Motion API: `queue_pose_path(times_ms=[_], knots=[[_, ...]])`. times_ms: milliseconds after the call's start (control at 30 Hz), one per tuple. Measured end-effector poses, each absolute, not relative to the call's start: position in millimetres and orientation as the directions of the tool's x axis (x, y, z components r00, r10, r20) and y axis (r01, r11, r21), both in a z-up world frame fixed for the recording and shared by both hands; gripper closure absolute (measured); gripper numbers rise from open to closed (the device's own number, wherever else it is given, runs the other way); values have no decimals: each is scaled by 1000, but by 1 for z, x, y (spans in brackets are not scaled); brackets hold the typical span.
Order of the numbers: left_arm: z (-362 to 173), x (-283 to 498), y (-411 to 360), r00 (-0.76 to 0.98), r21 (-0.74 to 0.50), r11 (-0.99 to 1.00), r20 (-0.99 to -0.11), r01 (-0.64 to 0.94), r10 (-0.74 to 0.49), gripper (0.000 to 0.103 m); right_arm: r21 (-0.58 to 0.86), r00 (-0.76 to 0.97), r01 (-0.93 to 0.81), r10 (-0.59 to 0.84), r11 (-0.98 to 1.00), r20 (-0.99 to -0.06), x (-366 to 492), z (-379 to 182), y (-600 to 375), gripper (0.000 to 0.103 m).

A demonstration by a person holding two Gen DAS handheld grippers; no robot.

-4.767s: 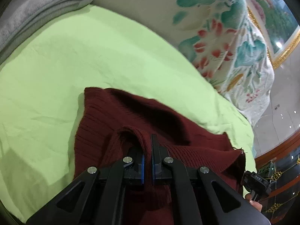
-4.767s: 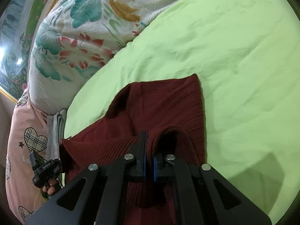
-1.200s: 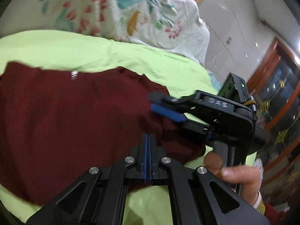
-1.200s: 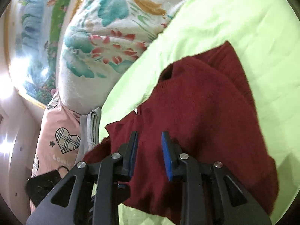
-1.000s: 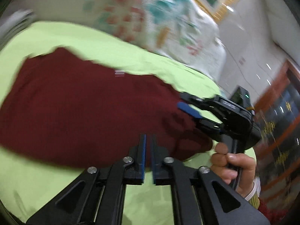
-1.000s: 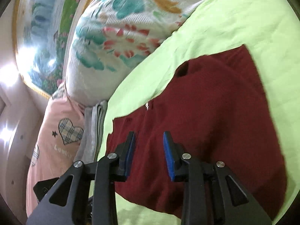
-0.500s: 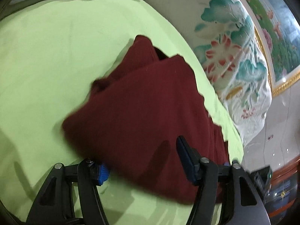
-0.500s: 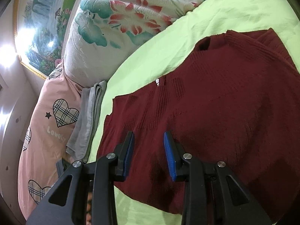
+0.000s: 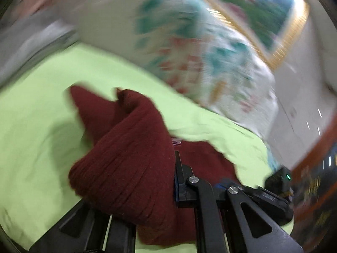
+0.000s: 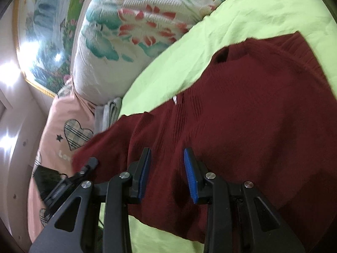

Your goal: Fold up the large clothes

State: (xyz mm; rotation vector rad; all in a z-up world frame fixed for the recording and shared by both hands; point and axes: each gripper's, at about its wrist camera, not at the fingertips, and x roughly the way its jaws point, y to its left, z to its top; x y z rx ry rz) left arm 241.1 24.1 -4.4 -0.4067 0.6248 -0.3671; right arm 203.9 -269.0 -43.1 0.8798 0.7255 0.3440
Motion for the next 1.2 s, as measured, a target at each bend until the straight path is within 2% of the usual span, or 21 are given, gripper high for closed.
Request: queue_pose_path(times_ms=[67, 133, 200, 233, 333, 500, 600, 700, 900, 1033, 1067, 1100, 1133, 1167, 1200], knots=[[10, 232, -21, 723, -385, 864, -488, 324, -489, 94, 826, 729, 12, 560, 563, -393, 199, -41, -282, 69], [4, 224, -79, 655, -281, 849, -542, 448, -526, 94, 868, 743, 5, 578, 497, -336, 194, -42, -299, 69], [-19, 220, -119, 616, -193, 845, -606, 499, -503, 94, 898, 751, 11, 590, 439, -298, 191, -44, -318, 64], [-33, 222, -133, 595, -166, 846, -642, 507, -483, 94, 900, 750, 18, 590, 435, -300, 190, -44, -322, 54], [-60, 225, -144, 568, -159, 855, -686, 494, -455, 94, 905, 731, 37, 606, 424, -314, 188, -47, -331, 36], [-54, 225, -136, 594, -166, 862, -662, 478, -457, 93, 917, 709, 28, 639, 398, -299, 189, -48, -334, 26], [-49, 220, -137, 618, -143, 866, -646, 479, -448, 93, 898, 696, 59, 627, 435, -349, 193, -47, -329, 25], [-49, 206, -148, 663, -50, 878, -636, 476, -396, 93, 850, 658, 85, 611, 520, -440, 207, -43, -316, 24], [-59, 190, -170, 740, 160, 876, -614, 456, -274, 92, 828, 617, 113, 614, 550, -492, 242, -45, -315, 25], [-62, 180, -180, 781, 268, 854, -582, 446, -226, 92, 855, 586, 95, 666, 510, -462, 252, -47, -323, 24], [-62, 179, -180, 779, 267, 853, -584, 449, -227, 92, 829, 570, 89, 654, 553, -497, 253, -45, -321, 29], [-62, 181, -180, 772, 253, 855, -591, 453, -234, 92, 809, 561, 80, 644, 582, -520, 253, -43, -318, 37], [-61, 181, -180, 765, 235, 858, -597, 457, -243, 92, 777, 541, 67, 631, 626, -556, 255, -39, -314, 65], [-58, 183, -179, 761, 221, 860, -596, 461, -255, 92, 765, 531, 60, 629, 641, -569, 256, -38, -313, 82], [-53, 183, -180, 763, 207, 862, -588, 464, -269, 92, 762, 534, 46, 629, 646, -565, 256, -34, -315, 84]])
